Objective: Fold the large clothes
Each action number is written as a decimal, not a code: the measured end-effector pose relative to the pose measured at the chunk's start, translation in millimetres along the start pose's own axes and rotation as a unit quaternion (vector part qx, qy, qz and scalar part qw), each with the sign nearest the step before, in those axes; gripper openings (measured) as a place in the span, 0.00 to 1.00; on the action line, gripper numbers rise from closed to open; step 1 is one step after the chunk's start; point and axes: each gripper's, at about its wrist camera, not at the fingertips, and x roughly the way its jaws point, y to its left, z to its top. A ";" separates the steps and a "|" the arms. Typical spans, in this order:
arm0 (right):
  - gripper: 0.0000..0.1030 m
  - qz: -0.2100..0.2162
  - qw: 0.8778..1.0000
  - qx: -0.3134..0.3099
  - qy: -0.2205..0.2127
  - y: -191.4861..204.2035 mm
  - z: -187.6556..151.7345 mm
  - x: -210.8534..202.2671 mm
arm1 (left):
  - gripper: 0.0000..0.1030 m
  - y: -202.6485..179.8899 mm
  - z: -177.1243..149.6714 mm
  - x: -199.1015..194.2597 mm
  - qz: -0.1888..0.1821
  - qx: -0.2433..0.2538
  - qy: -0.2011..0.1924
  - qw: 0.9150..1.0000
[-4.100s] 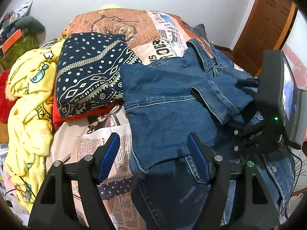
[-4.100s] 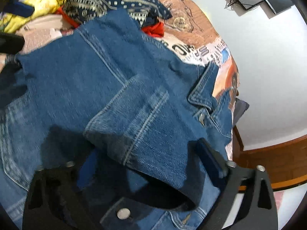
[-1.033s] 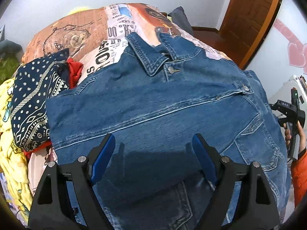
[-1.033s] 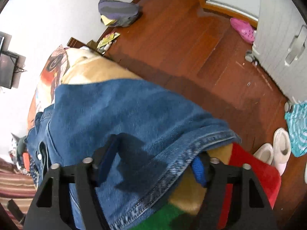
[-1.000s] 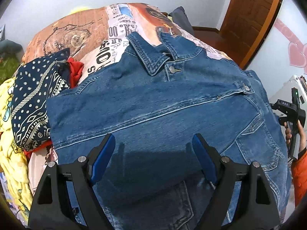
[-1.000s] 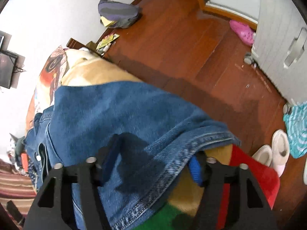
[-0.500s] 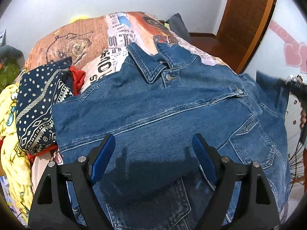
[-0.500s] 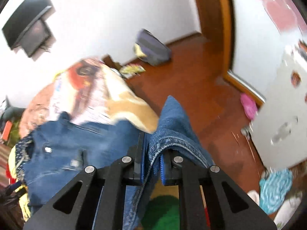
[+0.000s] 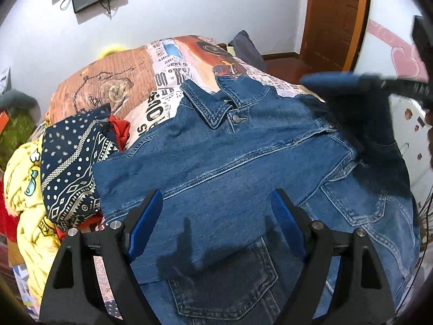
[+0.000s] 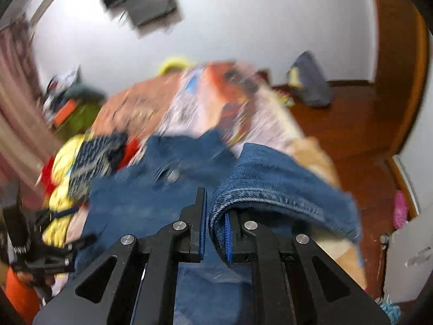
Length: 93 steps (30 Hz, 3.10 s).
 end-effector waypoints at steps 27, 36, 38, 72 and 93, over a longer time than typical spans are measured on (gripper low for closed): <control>0.68 -0.027 0.995 0.042 0.086 -19.5 -39.3 -4.5 | 0.80 -2.7 -15.4 10.7 -0.015 -0.013 0.021 1.000; 0.68 -0.048 0.967 0.237 0.082 -121.9 -47.8 18.3 | 0.80 -3.7 -15.7 20.6 -0.007 -0.016 0.035 0.999; 0.68 -0.046 0.959 0.266 0.085 -139.6 -53.9 23.4 | 0.80 -4.4 -16.3 23.5 -0.005 -0.017 0.038 0.999; 0.08 -0.082 0.989 0.109 -0.056 -69.5 30.9 -38.4 | 0.80 11.8 -9.9 2.1 -0.002 -0.043 0.005 0.999; 0.08 0.058 0.991 -0.095 0.078 168.2 -4.1 84.1 | 0.80 107.9 -71.6 -51.7 0.016 -0.125 -0.019 0.992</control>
